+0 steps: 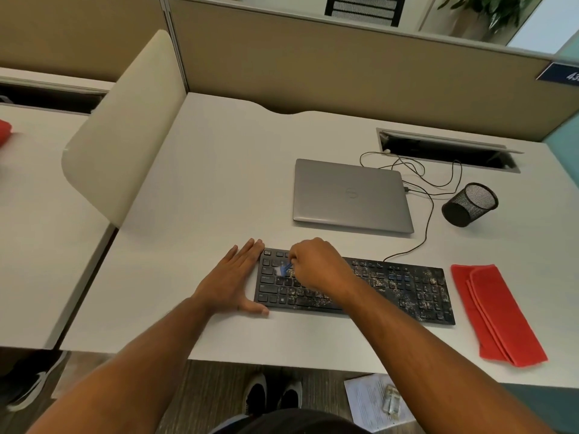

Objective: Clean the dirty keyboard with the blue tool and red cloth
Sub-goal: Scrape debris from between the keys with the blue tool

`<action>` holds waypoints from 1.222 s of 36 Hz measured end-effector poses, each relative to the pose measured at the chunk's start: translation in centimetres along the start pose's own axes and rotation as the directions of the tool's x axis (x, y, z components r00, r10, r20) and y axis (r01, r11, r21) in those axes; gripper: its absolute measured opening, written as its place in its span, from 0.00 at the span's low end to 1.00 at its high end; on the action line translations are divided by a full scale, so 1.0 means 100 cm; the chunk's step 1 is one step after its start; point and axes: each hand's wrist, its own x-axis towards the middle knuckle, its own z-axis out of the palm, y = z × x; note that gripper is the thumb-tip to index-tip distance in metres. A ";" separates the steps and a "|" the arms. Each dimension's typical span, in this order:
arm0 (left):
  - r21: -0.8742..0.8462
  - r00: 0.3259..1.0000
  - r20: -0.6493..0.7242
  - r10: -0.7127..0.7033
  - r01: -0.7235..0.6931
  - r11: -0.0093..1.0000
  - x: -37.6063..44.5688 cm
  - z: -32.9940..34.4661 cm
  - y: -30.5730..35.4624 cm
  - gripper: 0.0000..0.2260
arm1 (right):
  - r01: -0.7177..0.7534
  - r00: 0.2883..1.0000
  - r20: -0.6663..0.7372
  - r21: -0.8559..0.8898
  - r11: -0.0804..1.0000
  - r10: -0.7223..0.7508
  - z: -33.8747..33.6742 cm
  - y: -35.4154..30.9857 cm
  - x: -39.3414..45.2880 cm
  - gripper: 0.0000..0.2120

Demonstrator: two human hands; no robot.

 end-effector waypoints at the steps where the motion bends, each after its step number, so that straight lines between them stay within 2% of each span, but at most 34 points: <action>1: 0.000 1.000 0.000 0.001 -0.001 1.000 0.000 0.000 0.000 0.66 | -0.005 1.000 -0.002 0.016 1.000 0.005 -0.003 -0.001 0.001 0.09; 5: 0.002 1.000 -0.001 0.001 -0.001 1.000 0.000 0.000 0.000 0.65 | -0.018 0.993 -0.119 0.051 0.999 0.024 -0.004 -0.002 0.005 0.12; 11: -0.003 1.000 -0.003 0.000 0.000 1.000 0.000 0.000 0.001 0.66 | -0.022 1.000 -0.017 -0.012 1.000 0.022 0.002 -0.002 0.004 0.10; 13: -0.004 1.000 -0.001 -0.001 0.001 1.000 0.000 0.000 0.001 0.66 | 0.006 1.000 0.010 -0.040 0.999 -0.005 -0.004 -0.002 0.004 0.09; 17: 0.013 1.000 0.000 -0.003 0.003 1.000 0.001 0.000 0.001 0.66 | 0.108 0.990 -0.084 -0.093 0.990 -0.116 -0.009 -0.007 0.005 0.11; 22: 0.012 1.000 0.003 0.000 0.000 1.000 0.000 0.000 0.001 0.66 | 0.230 0.972 0.001 -0.230 0.946 -0.236 -0.001 -0.006 0.002 0.17; 28: 0.006 1.000 -0.009 0.007 -0.007 1.000 0.000 0.000 0.000 0.66 | 0.194 0.979 0.027 -0.396 0.898 -0.200 -0.019 0.007 -0.001 0.08; 30: 0.006 1.000 -0.010 0.007 -0.007 1.000 0.000 0.000 0.000 0.66 | 0.182 0.981 0.007 -0.363 0.914 -0.192 -0.023 0.005 -0.001 0.07; 34: 0.015 1.000 0.000 0.003 -0.003 1.000 0.000 0.000 0.001 0.66 | 0.208 0.974 -0.037 -0.256 0.944 -0.224 -0.019 -0.008 0.001 0.13; 38: 0.017 1.000 0.001 0.004 -0.004 1.000 0.000 -0.001 0.001 0.66 | 0.252 0.965 0.003 -0.283 0.925 -0.262 -0.005 -0.009 0.001 0.16; 44: -0.001 1.000 0.000 0.005 -0.005 1.000 0.000 -0.002 0.001 0.66 | 0.177 0.983 0.027 -0.342 0.923 -0.179 -0.018 0.013 -0.004 0.07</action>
